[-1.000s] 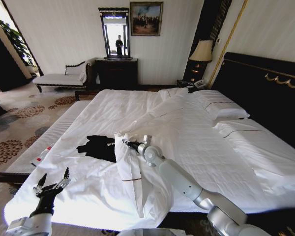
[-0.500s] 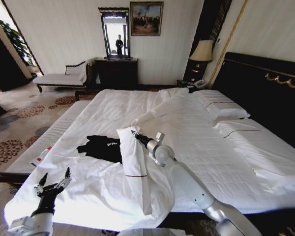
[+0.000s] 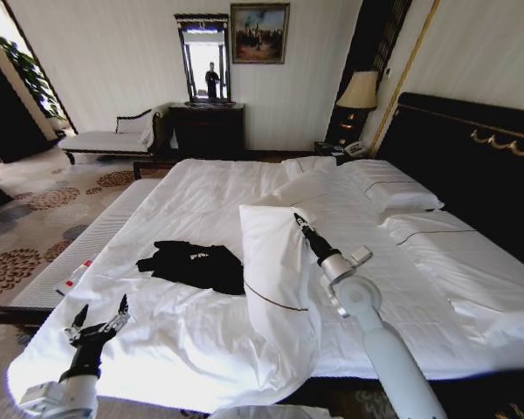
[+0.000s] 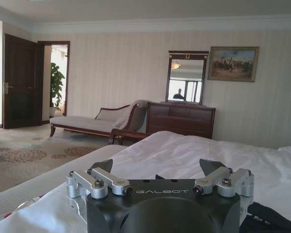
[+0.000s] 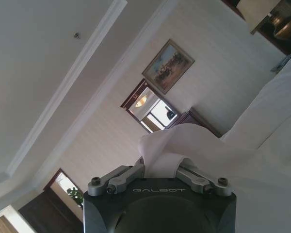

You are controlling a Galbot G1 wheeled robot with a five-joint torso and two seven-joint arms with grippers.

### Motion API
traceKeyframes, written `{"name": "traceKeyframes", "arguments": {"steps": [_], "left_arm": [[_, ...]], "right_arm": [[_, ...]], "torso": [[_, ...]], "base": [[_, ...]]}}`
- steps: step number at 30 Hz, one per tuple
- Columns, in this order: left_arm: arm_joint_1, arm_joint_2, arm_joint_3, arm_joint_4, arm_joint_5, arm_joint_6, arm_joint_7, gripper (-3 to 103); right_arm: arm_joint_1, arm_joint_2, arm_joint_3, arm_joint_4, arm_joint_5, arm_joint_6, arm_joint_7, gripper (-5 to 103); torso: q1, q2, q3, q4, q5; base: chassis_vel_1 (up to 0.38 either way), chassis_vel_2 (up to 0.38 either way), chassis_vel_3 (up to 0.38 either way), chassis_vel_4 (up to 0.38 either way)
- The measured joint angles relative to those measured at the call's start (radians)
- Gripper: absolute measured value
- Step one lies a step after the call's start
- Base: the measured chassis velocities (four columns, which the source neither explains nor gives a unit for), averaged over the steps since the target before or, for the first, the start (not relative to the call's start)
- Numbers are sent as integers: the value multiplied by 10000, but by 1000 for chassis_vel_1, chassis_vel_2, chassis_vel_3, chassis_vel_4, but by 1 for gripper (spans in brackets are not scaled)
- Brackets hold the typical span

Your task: Fold the clothes on the bed.

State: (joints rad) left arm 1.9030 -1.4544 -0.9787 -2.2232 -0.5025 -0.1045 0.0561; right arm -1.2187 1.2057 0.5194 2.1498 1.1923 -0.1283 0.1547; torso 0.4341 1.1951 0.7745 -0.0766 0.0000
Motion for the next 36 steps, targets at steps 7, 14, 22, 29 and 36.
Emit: {"name": "traceKeyframes", "arguments": {"steps": [7,14,22,29,36], "left_arm": [[-61,62,56,-95,-95,52,-21,100],[-235,139,176,-106,-196,143,-47,100],[-304,212,230,22,-323,117,-54,100],[-369,446,168,127,-493,105,-81,100],[-472,534,246,143,-499,200,-91,100]], "right_arm": [[-1364,557,1766,818,-776,498,-3,1],[-2097,564,3467,1216,-859,901,122,1],[-2441,734,4603,1441,-1613,1483,423,1],[-2666,632,5978,1256,-1912,1795,2075,1],[-3157,836,6743,1005,-2320,1846,3709,1]], "torso": [[0,0,0,2,1],[0,1,0,3,0],[0,0,2,3,1],[0,0,1,3,0],[1,0,2,0,1]], "base": [[0,0,0,0],[0,0,0,0],[0,0,0,0],[0,0,0,0],[0,0,0,0]]}}
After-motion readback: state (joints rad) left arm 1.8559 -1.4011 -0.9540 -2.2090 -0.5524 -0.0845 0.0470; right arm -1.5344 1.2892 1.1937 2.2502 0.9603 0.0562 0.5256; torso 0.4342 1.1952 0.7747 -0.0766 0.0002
